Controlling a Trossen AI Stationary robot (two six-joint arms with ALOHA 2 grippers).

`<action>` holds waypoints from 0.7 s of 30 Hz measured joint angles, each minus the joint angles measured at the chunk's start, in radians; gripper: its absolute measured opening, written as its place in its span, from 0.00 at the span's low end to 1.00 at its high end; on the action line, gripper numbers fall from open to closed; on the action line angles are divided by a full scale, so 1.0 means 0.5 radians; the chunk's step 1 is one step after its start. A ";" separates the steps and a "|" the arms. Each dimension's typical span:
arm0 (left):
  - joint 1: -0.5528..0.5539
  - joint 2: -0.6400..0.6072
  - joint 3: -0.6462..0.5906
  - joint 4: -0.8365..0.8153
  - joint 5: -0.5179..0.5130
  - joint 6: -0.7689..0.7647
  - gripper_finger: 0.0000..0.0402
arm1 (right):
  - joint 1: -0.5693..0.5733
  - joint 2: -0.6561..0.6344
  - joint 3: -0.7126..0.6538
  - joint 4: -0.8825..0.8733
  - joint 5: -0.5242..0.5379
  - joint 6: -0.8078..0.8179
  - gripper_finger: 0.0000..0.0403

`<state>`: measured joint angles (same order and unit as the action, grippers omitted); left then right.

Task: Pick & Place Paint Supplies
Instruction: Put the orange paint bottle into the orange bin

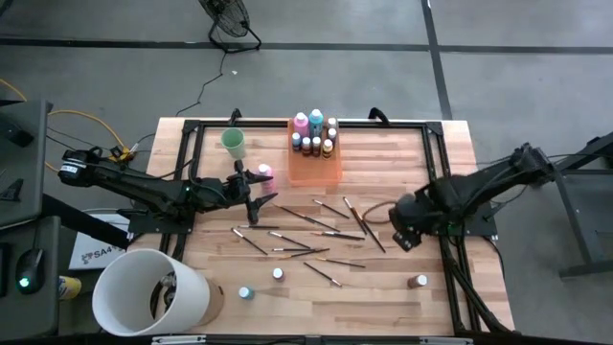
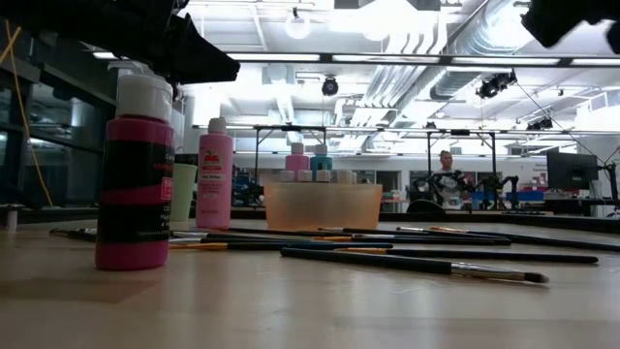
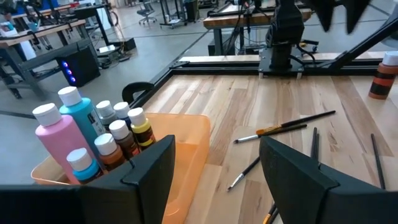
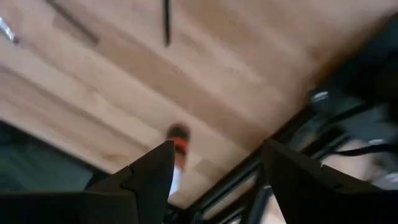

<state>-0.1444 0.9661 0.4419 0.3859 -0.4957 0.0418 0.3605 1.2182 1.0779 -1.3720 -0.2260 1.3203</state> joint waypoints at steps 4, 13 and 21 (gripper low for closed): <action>0.000 0.000 0.000 0.000 0.001 0.007 0.57 | 0.149 0.001 -0.162 0.272 -0.203 0.223 0.58; 0.000 0.000 0.000 0.015 0.003 0.008 0.57 | 0.420 0.002 -0.277 0.541 -0.292 0.704 0.58; 0.000 -0.001 0.000 0.016 0.004 0.009 0.57 | 0.668 0.059 -0.294 0.708 -0.217 1.073 0.58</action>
<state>-0.1444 0.9657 0.4419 0.3939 -0.4938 0.0463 0.6946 1.2475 0.9310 -1.0179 -0.3344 1.8567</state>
